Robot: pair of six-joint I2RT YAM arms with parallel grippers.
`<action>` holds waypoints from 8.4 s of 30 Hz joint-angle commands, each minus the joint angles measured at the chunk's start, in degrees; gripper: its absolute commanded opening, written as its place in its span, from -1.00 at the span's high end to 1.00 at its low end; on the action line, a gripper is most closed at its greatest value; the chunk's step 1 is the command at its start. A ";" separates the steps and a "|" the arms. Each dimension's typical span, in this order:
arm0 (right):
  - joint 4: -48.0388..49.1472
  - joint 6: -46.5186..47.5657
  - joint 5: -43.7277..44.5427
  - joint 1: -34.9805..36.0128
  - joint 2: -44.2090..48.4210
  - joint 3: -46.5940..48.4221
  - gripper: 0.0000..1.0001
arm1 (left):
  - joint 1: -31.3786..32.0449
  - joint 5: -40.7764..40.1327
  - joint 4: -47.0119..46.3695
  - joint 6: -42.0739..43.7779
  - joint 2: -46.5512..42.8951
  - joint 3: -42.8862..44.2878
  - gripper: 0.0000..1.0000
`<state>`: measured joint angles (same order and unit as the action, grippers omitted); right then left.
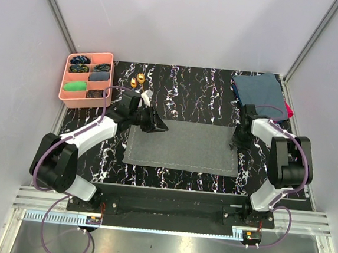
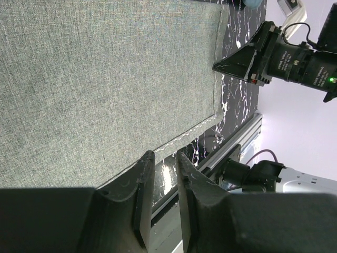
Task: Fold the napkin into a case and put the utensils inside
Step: Fold the square-folded napkin into a folded napkin, then smooth out the square-folded napkin.
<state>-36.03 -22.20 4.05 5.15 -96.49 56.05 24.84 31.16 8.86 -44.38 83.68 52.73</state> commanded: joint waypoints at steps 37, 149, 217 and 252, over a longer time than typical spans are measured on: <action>-0.97 3.65 -13.97 0.74 21.08 5.20 1.00 | 17.43 -18.68 -2.80 -10.73 35.68 20.93 0.84; 38.40 -18.67 -44.04 32.21 -19.61 13.20 0.07 | -11.13 -12.08 13.10 1.40 -21.80 -11.77 0.14; 14.67 -9.62 -21.63 36.34 7.20 -2.70 -0.05 | -11.31 -13.67 18.29 6.15 -8.70 -12.47 0.99; 14.85 -9.97 -22.60 36.34 6.66 -1.56 0.16 | -10.25 -16.75 15.92 7.64 -4.76 -14.06 0.33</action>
<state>-21.93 -32.82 -18.61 41.63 -90.91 53.25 14.48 14.04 27.46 -37.30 78.24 38.76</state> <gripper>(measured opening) 0.422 0.336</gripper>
